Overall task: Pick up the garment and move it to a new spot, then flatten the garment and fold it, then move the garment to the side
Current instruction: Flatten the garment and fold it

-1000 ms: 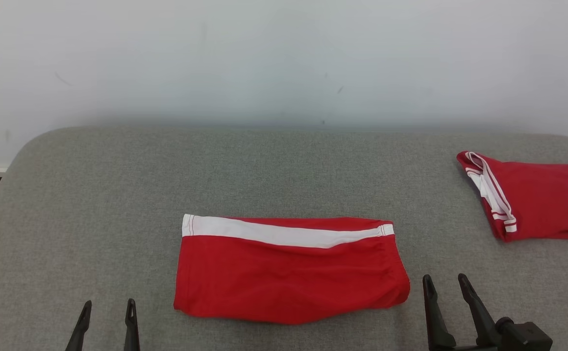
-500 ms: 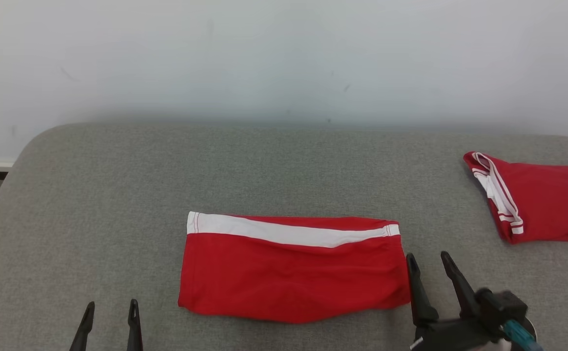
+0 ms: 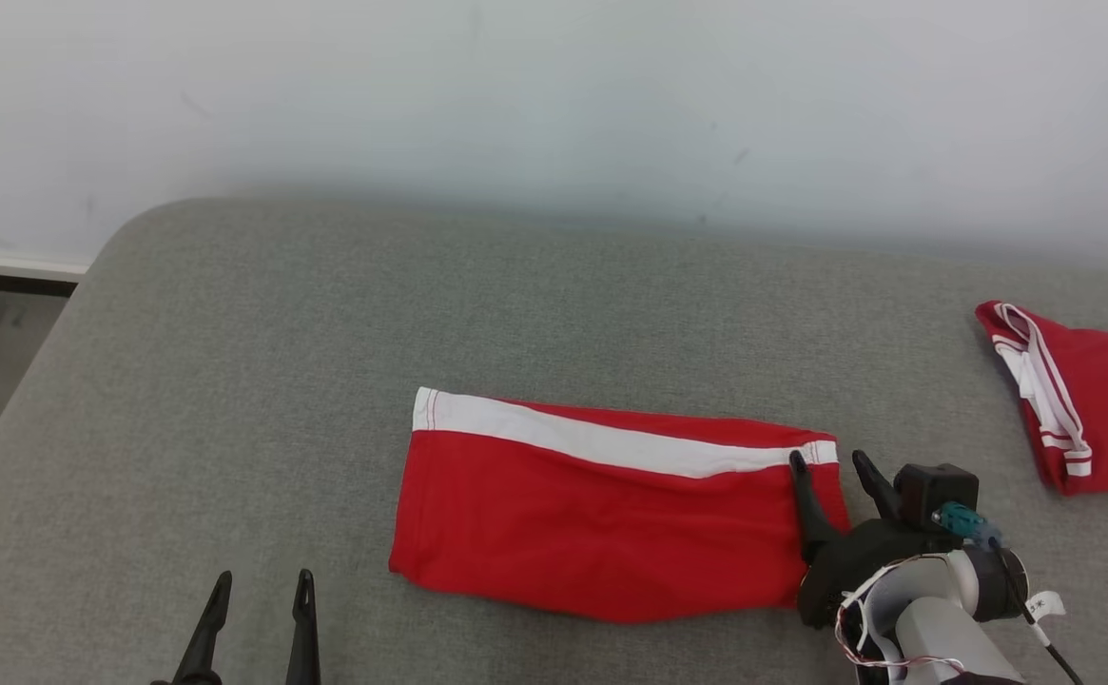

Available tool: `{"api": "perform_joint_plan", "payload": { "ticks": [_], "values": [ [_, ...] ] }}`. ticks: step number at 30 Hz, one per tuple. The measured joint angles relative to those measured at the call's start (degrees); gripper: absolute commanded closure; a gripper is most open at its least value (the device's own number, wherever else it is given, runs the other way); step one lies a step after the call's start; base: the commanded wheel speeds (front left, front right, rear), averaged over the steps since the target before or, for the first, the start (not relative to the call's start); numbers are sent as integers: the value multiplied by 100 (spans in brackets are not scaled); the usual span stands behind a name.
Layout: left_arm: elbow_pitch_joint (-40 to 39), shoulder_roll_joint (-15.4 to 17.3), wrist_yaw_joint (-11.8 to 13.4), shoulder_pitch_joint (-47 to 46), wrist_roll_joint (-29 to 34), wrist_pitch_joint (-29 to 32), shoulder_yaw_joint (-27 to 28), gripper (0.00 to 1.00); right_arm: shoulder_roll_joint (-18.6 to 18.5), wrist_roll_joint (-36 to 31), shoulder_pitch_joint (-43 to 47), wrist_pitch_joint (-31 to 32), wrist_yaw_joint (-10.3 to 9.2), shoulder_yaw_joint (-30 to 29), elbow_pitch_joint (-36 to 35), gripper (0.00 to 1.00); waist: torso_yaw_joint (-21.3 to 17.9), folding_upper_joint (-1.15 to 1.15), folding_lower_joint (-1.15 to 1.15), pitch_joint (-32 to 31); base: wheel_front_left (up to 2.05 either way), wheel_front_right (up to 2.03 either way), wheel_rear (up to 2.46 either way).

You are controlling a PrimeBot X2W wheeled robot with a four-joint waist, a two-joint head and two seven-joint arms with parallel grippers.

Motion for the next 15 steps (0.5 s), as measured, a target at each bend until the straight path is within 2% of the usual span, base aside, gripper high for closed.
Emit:
{"api": "perform_joint_plan", "payload": {
  "ticks": [8, 15],
  "values": [
    [57, -12, -2, -16, -15, 0, -13, 0, -1, -10, -308, 160, 0, -242, 1166, 0, 156, 0, 0, 69, 0, 0, 0],
    [149, -14, -25, -142, -51, 0, -9, 0, -5, 564, -553, 387, 0, 126, 1684, 0, 68, 0, 0, 150, 0, 0, 0]
  ]
}}
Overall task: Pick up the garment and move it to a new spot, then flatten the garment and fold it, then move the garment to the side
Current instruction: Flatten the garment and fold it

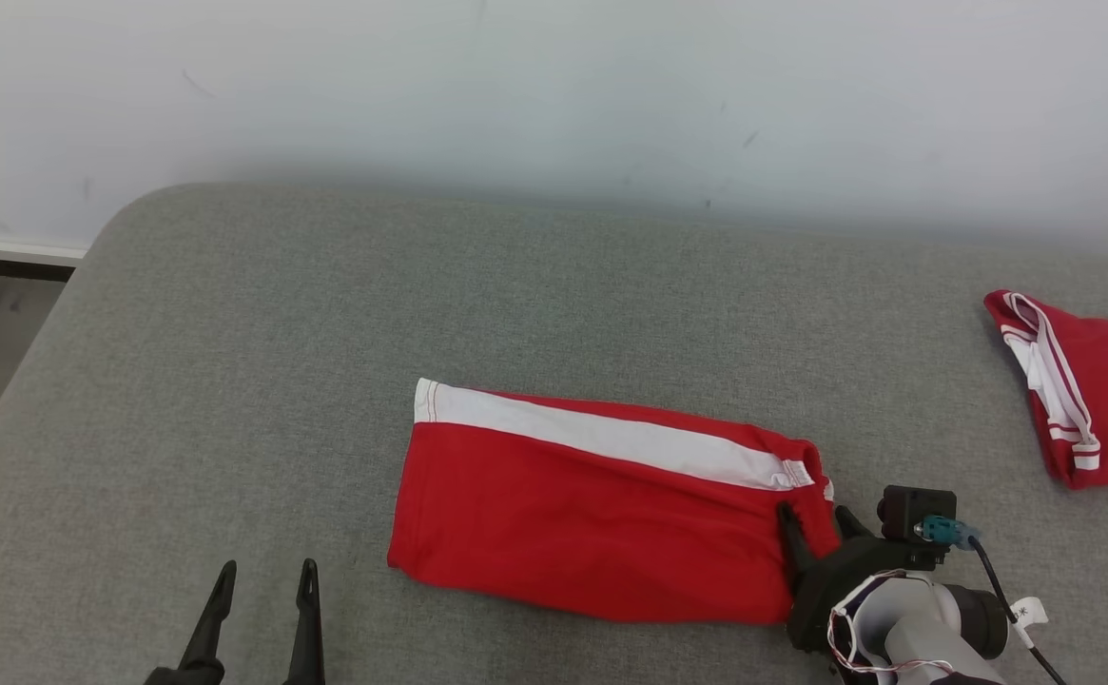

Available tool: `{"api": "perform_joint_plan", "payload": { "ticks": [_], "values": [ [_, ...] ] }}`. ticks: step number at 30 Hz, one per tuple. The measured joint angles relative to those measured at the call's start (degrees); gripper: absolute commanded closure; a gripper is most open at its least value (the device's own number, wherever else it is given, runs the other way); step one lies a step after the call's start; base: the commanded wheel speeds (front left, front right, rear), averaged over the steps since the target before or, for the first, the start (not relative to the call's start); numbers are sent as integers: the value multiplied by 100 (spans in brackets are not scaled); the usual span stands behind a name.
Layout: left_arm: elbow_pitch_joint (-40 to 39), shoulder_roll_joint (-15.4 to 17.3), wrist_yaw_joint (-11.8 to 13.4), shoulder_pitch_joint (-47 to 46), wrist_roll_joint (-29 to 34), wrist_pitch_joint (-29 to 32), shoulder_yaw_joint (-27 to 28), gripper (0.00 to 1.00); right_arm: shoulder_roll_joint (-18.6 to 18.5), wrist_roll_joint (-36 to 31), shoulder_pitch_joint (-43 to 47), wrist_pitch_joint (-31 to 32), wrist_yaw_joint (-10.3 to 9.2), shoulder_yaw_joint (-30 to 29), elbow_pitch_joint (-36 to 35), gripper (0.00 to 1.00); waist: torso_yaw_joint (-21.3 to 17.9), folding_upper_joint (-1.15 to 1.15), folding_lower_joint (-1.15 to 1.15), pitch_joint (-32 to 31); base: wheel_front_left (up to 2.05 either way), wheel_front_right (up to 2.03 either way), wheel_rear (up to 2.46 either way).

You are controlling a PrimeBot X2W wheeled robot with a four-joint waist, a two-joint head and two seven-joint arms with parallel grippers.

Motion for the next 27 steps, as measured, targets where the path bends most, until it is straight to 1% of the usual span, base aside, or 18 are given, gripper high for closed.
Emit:
{"api": "perform_joint_plan", "payload": {
  "ticks": [3, 4, 5, 7, 8, 11, 15, 18, 23, 25, 27],
  "values": [
    [38, -1, -23, -63, 1, 0, -33, 0, -15, 352, -38, 71, -1, 289, 53, 0, -6, 0, -1, 18, 0, 0, 0],
    [40, -1, -25, -90, 1, 0, -37, 0, -22, 486, -58, 113, -1, 389, 70, 29, -1, 0, -1, 18, 0, 0, 0],
    [43, -1, -26, -99, 1, 0, -42, 0, -31, 590, -71, 127, -7, 483, 86, 53, 3, 0, -1, 16, 0, 0, 0],
    [63, -1, -30, -99, 2, 0, -41, 0, -32, 708, -81, 120, -7, 605, 132, 95, 10, 0, -1, 3, 0, 0, 0],
    [67, -1, -33, -99, 2, 0, -40, 0, -27, 733, -83, 115, -5, 641, 162, 100, 12, 0, -1, -6, 0, 0, 0],
    [96, -2, -36, -85, 3, 0, -27, 0, -23, 712, -109, 5, 1, 610, 331, 100, 6, 0, -1, -48, 0, 0, 0],
    [132, -2, -67, -53, 1, 0, -1, 0, -160, 634, -122, -59, 16, 644, 448, 100, -24, 0, -1, -108, 0, 0, 0],
    [148, -2, -76, 23, -7, 0, 22, 0, -416, 706, -122, 23, 16, 692, 422, 100, -53, 0, -1, -145, 0, 0, 0],
    [167, -2, -77, 33, -52, 0, 68, 0, -1037, 802, -121, 264, 11, 934, 201, 100, -132, 0, -1, -173, 0, 0, 0],
    [175, -2, -79, 34, -54, 0, 67, 0, -1176, 867, -125, 353, 11, 1046, 47, 100, -174, 0, -1, -178, 0, 0, 0],
    [178, -2, -81, 35, -74, 0, 77, 0, -1217, 1020, -124, 488, 11, 1173, -157, 100, -220, 0, -1, -179, 0, 0, 0]
  ]
}}
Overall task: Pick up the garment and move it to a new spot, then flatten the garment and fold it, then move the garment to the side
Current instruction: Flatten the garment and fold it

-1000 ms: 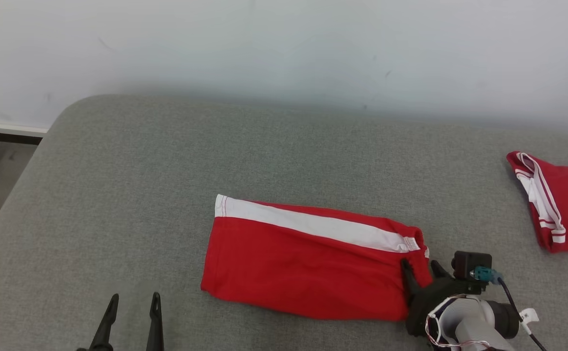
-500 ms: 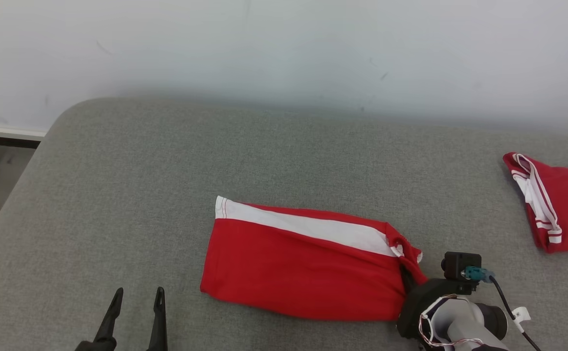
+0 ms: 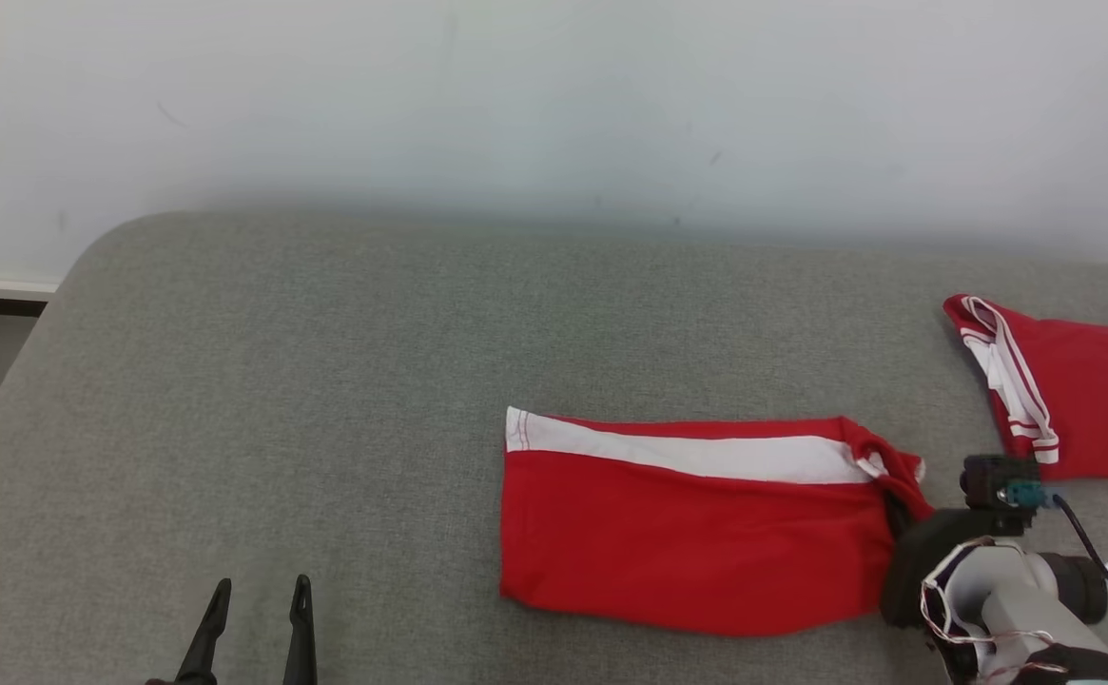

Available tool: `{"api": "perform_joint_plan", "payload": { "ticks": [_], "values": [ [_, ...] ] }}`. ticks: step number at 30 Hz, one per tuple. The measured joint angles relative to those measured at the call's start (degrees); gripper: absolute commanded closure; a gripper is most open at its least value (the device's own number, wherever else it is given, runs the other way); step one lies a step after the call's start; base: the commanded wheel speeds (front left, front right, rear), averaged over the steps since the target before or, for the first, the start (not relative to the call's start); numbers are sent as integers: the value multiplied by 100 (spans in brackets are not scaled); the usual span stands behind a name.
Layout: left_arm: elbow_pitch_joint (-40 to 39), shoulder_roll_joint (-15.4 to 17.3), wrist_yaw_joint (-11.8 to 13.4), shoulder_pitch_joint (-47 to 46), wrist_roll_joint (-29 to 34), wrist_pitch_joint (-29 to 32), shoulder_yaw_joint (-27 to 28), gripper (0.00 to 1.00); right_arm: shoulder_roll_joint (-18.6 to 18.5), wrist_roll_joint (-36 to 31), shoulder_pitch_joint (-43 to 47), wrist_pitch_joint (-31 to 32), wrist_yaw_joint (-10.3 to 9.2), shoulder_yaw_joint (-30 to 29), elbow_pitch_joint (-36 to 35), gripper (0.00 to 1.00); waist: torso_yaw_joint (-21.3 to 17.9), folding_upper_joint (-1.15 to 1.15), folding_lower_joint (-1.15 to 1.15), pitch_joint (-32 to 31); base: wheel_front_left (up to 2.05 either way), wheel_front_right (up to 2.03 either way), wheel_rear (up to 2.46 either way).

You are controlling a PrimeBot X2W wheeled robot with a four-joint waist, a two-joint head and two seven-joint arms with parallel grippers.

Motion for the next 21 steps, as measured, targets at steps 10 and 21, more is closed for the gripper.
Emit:
{"api": "perform_joint_plan", "payload": {
  "ticks": [10, 21],
  "values": [
    [14, -2, -4, -12, -64, 0, 5, 0, -48, 2140, 243, 1560, -1, 559, -2114, 100, -102, 0, 0, 36, 0, 0, 0],
    [119, -2, -30, -137, -231, 0, -121, 0, 446, 3410, 382, 2617, -2, 392, -3169, 100, 132, 0, 0, 82, 0, 0, 0]
  ]
}}
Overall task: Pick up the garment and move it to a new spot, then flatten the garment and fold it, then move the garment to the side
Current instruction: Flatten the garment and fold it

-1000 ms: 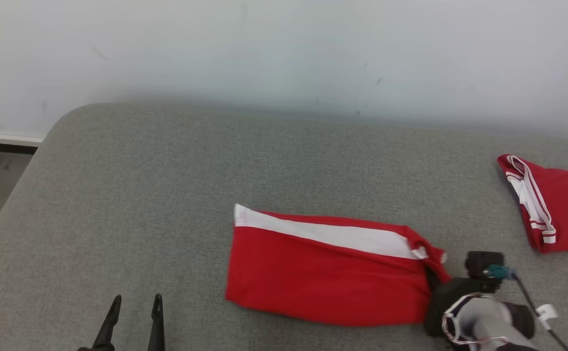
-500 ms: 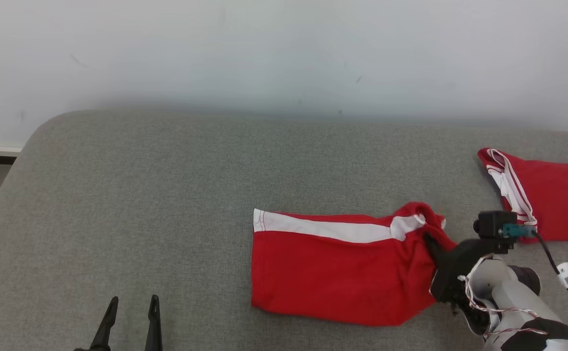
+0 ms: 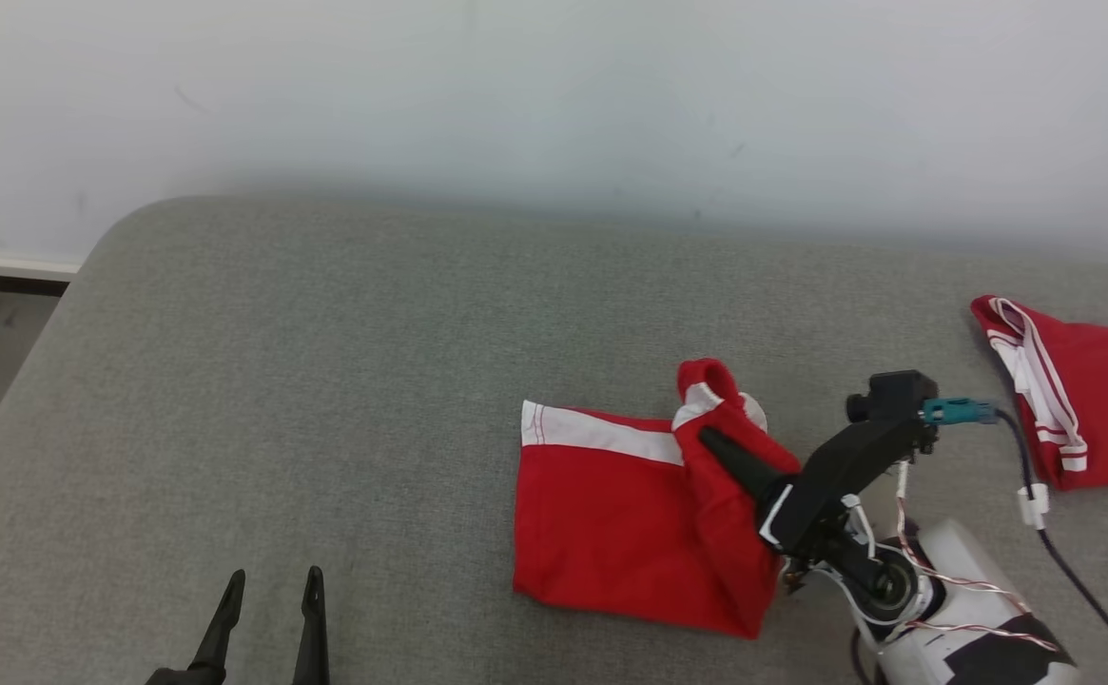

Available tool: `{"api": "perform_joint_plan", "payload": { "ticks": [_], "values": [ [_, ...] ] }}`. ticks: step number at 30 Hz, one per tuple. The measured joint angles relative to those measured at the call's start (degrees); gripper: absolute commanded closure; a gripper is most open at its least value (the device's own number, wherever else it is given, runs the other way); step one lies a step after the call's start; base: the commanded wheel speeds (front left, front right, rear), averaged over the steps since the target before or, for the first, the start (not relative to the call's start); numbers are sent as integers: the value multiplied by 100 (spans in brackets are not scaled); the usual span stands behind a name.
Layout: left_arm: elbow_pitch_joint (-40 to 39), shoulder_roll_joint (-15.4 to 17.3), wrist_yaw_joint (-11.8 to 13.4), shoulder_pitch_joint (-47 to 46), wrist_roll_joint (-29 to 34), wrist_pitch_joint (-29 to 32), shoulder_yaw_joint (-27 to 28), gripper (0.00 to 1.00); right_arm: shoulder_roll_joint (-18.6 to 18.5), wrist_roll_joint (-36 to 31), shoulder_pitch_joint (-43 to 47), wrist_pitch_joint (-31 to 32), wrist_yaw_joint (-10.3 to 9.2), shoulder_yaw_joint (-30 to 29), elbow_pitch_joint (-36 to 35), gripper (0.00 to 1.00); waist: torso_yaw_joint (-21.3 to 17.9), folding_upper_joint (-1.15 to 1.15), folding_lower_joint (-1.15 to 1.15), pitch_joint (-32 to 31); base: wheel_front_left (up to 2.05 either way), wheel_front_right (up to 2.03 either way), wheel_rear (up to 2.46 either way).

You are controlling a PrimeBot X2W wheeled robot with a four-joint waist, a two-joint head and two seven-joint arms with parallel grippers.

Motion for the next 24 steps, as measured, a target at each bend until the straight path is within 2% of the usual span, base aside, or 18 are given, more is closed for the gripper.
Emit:
{"api": "perform_joint_plan", "payload": {
  "ticks": [10, 16, 24],
  "values": [
    [69, 1, -1, -136, -107, 0, -207, 0, 612, -353, -324, -81, 0, 76, 623, 100, 334, 0, 0, 110, 0, 0, 0],
    [94, 0, -1, -248, -168, 0, -333, 0, 742, -571, -588, -332, -1, 301, 1140, 100, 506, 0, 0, 213, 0, 0, 0],
    [116, -1, 0, -349, -223, 0, -391, 0, 764, -523, -821, -715, -1, 623, 1608, 100, 672, 0, 0, 328, 0, 0, 0]
  ]
}}
